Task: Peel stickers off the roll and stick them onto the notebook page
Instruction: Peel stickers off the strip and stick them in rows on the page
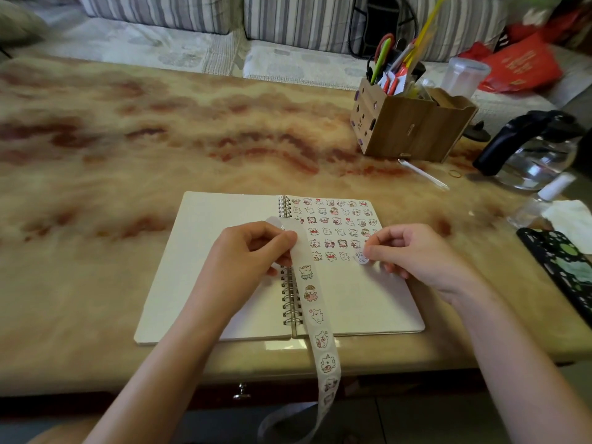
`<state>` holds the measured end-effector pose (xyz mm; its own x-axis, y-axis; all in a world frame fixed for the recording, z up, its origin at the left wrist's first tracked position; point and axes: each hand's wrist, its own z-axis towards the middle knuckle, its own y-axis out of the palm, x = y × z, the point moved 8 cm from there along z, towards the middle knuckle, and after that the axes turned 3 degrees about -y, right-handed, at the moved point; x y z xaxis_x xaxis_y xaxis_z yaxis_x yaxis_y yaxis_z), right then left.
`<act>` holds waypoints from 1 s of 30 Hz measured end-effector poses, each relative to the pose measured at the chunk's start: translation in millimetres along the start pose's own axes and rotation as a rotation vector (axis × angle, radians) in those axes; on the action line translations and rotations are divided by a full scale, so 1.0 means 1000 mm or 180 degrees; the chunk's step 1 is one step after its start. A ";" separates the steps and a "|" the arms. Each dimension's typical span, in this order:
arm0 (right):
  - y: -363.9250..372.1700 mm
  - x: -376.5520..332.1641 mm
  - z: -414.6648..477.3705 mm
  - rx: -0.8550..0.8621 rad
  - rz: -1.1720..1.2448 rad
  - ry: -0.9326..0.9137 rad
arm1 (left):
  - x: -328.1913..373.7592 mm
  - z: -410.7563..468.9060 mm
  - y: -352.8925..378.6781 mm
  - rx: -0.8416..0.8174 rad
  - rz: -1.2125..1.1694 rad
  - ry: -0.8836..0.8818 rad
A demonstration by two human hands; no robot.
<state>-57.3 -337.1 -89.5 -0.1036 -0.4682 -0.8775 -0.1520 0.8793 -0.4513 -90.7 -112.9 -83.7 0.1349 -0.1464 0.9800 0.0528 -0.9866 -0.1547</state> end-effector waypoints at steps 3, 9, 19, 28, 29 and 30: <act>0.000 0.001 0.001 0.0027 -0.0044 0.0010 | -0.001 0.000 0.001 -0.0021 -0.0011 -0.0019; 0.001 0.002 0.003 0.0079 -0.0082 -0.0006 | -0.002 0.001 0.001 -0.0039 0.0026 -0.0041; 0.001 0.003 0.005 0.0167 -0.0176 -0.0071 | -0.002 0.001 0.002 -0.0036 0.0070 -0.0023; 0.002 0.010 0.009 0.0271 -0.0279 -0.0103 | -0.002 0.001 0.002 -0.0040 0.0086 -0.0024; 0.002 0.010 0.009 0.0293 -0.0284 -0.0107 | -0.002 0.001 0.002 -0.0039 0.0082 -0.0025; 0.002 0.010 0.010 0.0317 -0.0302 -0.0112 | -0.002 0.001 0.002 -0.0037 0.0076 -0.0026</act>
<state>-49.1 -339.1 -101.3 -0.0585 -0.5480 -0.8345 -0.0610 0.8363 -0.5449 -90.2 -114.6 -86.4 0.1441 -0.1695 0.9749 0.0378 -0.9836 -0.1766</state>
